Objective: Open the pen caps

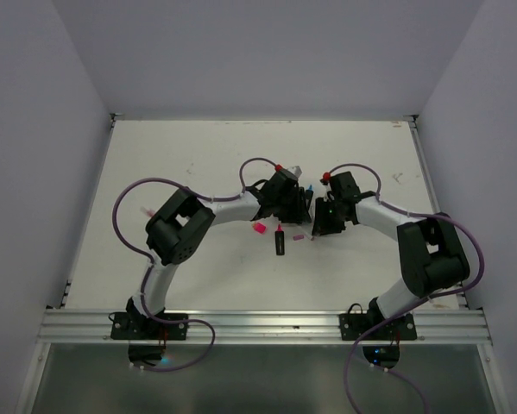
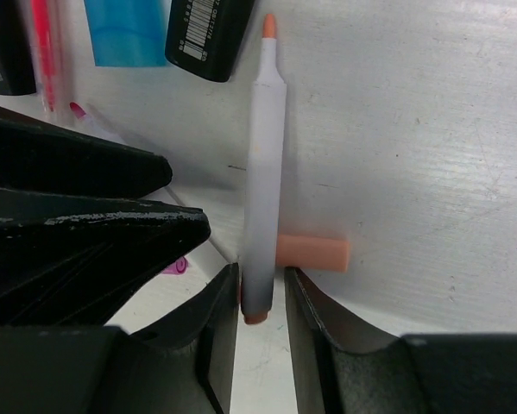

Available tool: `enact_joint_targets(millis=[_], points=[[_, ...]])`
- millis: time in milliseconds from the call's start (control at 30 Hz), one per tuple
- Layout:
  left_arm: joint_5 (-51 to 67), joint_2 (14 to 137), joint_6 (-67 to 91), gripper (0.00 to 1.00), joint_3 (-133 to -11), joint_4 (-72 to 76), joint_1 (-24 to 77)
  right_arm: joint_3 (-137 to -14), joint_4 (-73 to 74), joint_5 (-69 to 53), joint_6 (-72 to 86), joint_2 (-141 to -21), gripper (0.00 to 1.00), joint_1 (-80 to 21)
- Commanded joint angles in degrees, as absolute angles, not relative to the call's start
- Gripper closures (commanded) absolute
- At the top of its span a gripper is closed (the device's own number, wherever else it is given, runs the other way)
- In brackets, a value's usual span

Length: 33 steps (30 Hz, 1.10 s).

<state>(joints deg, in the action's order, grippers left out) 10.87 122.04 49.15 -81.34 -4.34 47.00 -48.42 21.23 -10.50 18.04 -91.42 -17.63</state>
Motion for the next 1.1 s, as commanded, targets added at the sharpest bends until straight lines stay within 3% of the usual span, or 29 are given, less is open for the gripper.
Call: enact_joint_targets(millis=[0, 300, 400, 533, 667, 800, 1067], points=[[10.0, 118.3, 50.4, 0.59, -82.3, -4.7, 46.8, -47.4, 23.3, -9.6, 18.1, -91.7, 0.67, -17.5], [4.8, 104.4, 47.9, 0.51, -78.3, -7.6, 45.2, -46.5, 21.7, -10.0, 19.4, -87.3, 0.57, -17.1], [1.3, 99.1, 46.1, 0.44, -76.4, -9.7, 44.1, -47.6, 22.4, -10.8, 19.7, -83.9, 0.54, -17.2], [-4.1, 92.4, 43.5, 0.29, -72.6, -13.6, 41.4, -49.5, 24.3, -11.0, 20.0, -78.9, 0.46, -17.1], [-10.3, 83.4, 43.3, 0.17, -64.8, -17.5, 36.9, -50.4, 25.6, -9.6, 20.6, -73.0, 0.23, -17.1], [-18.5, 78.1, 44.0, 0.0, -59.9, -23.6, 30.9, -49.9, 24.6, -9.6, 22.1, -67.4, 0.09, -17.1], [-20.2, 77.2, 40.2, 0.04, -52.5, -25.8, 14.9, -48.6, 23.1, -9.1, 22.4, -60.9, 0.04, -17.1]])
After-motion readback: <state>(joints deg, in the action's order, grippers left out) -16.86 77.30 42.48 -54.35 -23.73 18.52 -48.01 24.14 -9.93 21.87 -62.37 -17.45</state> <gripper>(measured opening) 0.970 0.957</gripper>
